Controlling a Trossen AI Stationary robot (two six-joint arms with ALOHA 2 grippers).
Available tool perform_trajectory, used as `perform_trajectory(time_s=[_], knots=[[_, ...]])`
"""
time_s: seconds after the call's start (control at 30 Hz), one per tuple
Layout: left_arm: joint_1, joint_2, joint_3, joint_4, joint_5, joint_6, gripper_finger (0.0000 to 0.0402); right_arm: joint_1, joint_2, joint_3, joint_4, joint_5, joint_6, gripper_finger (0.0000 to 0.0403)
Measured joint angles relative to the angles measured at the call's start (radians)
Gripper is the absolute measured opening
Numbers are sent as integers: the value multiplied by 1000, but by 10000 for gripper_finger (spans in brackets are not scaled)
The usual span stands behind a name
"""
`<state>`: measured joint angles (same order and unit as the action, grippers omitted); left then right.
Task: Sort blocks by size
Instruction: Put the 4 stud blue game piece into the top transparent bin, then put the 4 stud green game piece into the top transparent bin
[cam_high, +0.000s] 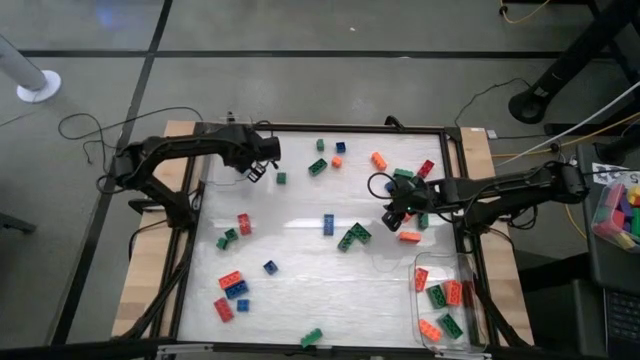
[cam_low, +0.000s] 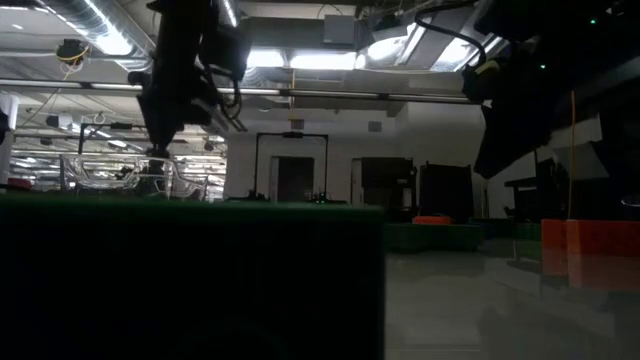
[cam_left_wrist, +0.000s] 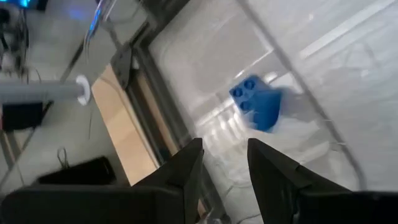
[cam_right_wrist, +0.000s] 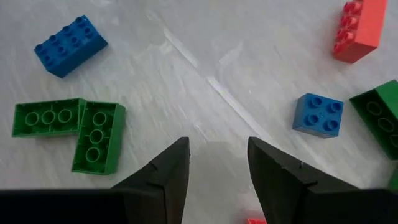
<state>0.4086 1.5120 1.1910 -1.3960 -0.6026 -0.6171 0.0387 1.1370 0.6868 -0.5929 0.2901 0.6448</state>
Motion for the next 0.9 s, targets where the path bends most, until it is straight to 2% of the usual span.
perform_trajectory(time_s=[0.17, 0.23, 0.57, 0.73, 0.9], knots=[[44, 0, -23, 10, 19, -35, 115, 0, 0, 0, 0, 0, -3, 161], [43, 0, -23, 67, 44, -11, 115, 0, 0, 0, 0, 0, -3, 161], [-28, 0, -22, 525, 136, 377, 115, 0, 0, 0, 0, -37, -4, 161], [-53, 2, -22, 588, 268, 581, 117, 0, 0, 0, -1, -79, -4, 161], [-64, 40, -22, 593, 283, 595, 145, 0, 0, 0, 0, -85, -4, 161]])
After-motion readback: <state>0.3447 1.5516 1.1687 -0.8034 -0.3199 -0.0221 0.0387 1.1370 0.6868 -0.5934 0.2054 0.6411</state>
